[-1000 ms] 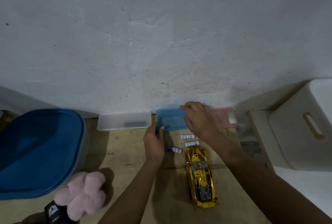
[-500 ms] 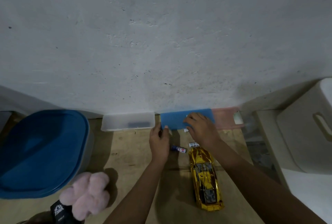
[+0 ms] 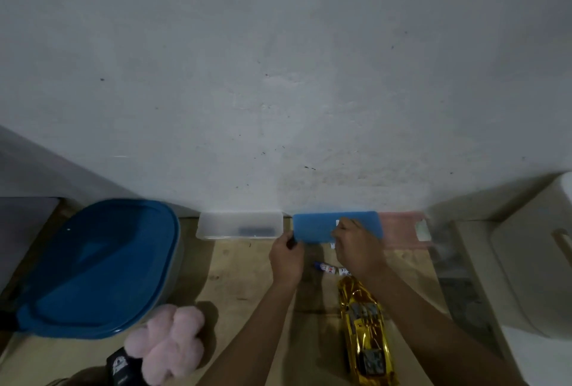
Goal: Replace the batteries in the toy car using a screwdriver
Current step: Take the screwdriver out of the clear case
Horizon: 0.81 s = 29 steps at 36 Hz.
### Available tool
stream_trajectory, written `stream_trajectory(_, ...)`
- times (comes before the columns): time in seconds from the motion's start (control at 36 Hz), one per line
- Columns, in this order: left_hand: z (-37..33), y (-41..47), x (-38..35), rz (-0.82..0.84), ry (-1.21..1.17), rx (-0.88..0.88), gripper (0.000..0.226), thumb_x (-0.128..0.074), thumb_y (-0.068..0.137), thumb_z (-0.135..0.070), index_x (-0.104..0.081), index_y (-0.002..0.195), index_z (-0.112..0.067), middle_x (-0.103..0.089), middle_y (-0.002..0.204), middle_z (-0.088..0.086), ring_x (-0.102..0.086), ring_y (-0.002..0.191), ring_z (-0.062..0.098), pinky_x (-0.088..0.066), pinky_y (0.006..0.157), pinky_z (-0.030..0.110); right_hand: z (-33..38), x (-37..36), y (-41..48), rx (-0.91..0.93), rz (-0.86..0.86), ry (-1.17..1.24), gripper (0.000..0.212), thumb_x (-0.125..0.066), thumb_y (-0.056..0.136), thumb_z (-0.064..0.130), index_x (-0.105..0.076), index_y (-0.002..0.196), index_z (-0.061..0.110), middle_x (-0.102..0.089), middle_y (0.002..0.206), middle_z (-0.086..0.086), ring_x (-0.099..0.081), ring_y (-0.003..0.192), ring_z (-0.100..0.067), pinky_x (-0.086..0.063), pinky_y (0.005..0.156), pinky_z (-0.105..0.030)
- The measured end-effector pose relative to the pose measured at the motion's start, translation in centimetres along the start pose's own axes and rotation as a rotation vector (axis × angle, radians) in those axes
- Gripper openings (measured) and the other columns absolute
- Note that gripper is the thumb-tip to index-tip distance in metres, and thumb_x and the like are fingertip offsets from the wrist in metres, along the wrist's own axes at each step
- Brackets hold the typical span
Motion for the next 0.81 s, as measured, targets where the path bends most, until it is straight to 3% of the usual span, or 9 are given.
stream_trajectory(0.08,0.1,0.0,1.9,0.058,0.001,-0.022,0.020,-0.055,0.090,-0.005,-0.066,0.105,-0.011,-0.064,0.095,-0.003,-0.060,0.089,0.011,-0.041,0.063,0.007,0.7,0.3,-0.1,-0.058,0.052,-0.003,0.032,-0.046,0.092,0.015,-0.059,0.121,0.012,-0.048,0.128,0.000,-0.045,0.120,-0.016,-0.044,0.093,-0.031)
stream_trajectory(0.22,0.8,0.2,8.6,-0.116,-0.074,-0.103,0.020,-0.055,0.091,-0.004,-0.064,0.107,-0.012,-0.062,0.102,-0.001,-0.059,0.095,0.014,-0.042,0.079,0.017,3.3,0.8,0.3,-0.037,0.078,-0.135,0.029,-0.043,0.091,0.021,-0.059,0.113,0.011,-0.053,0.121,-0.006,-0.049,0.115,-0.023,-0.041,0.093,-0.034)
stream_trajectory(0.28,1.8,0.5,11.8,-0.207,-0.076,-0.157,0.027,-0.054,0.091,-0.002,-0.059,0.116,-0.010,-0.057,0.112,0.002,-0.056,0.101,0.015,-0.043,0.084,0.019,5.6,0.4,0.5,0.044,0.019,-0.138,0.025,-0.050,0.085,0.016,-0.064,0.105,0.008,-0.060,0.109,-0.010,-0.055,0.107,-0.029,-0.043,0.088,-0.037)
stream_trajectory(0.36,3.2,1.8,15.4,-0.233,-0.011,-0.145,0.046,-0.054,0.093,-0.009,-0.042,0.137,-0.007,-0.047,0.134,0.008,-0.047,0.121,0.022,-0.040,0.103,0.036,9.6,-0.6,1.1,0.134,-0.032,-0.068,0.019,-0.062,0.071,0.008,-0.069,0.088,0.006,-0.066,0.094,-0.013,-0.063,0.091,-0.034,-0.050,0.075,-0.039)
stream_trajectory(0.44,5.0,3.5,16.6,-0.119,0.033,-0.132,0.062,-0.057,0.091,-0.014,-0.027,0.145,-0.009,-0.044,0.140,0.009,-0.043,0.129,0.024,-0.036,0.109,0.041,13.5,-1.8,2.4,0.227,0.002,-0.076,0.030,-0.058,0.072,0.007,-0.066,0.101,0.008,-0.064,0.103,-0.011,-0.060,0.097,-0.032,-0.048,0.081,-0.038)
stream_trajectory(0.53,7.2,5.6,16.6,-0.060,0.069,-0.063,0.066,-0.060,0.084,-0.029,-0.030,0.140,-0.014,-0.051,0.129,0.012,-0.050,0.119,0.028,-0.041,0.103,0.050,15.8,-3.0,4.1,0.242,0.009,-0.062,0.048,-0.066,0.066,0.004,-0.062,0.113,0.010,-0.063,0.111,-0.012,-0.062,0.102,-0.031,-0.051,0.081,-0.042)
stream_trajectory(0.61,9.0,7.3,16.3,-0.005,0.043,-0.051,0.061,-0.057,0.080,-0.031,-0.036,0.135,-0.015,-0.054,0.122,0.012,-0.053,0.113,0.026,-0.042,0.101,0.051,17.0,-4.2,5.4,0.221,0.087,-0.113,0.054,-0.048,0.088,0.009,-0.034,0.140,0.013,-0.035,0.146,-0.011,-0.033,0.134,-0.028,-0.033,0.105,-0.041)
stream_trajectory(0.67,8.5,7.5,16.2,0.045,0.012,-0.080,0.059,-0.055,0.082,-0.028,-0.036,0.137,-0.020,-0.055,0.121,0.006,-0.054,0.112,0.022,-0.043,0.102,0.049,17.4,-4.7,6.0,0.185,0.116,-0.150,0.054,-0.041,0.092,0.014,-0.025,0.144,0.016,-0.025,0.150,-0.009,-0.024,0.137,-0.026,-0.028,0.107,-0.040)
stream_trajectory(0.81,8.4,8.2,15.8,0.022,-0.092,-0.094,0.054,-0.057,0.085,-0.028,-0.039,0.136,-0.026,-0.053,0.129,0.006,-0.051,0.120,0.022,-0.039,0.105,0.049,17.4,-4.7,6.9,0.181,0.139,-0.167,0.052,-0.044,0.092,0.027,-0.031,0.141,0.016,-0.032,0.147,-0.008,-0.029,0.134,-0.027,-0.026,0.107,-0.037)
Point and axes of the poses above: each hand's wrist, its own y-axis towards the middle knuckle, its own x-axis out of the back of the hand, z = x × y, the point moved 2 cm from there along y, towards the middle knuckle
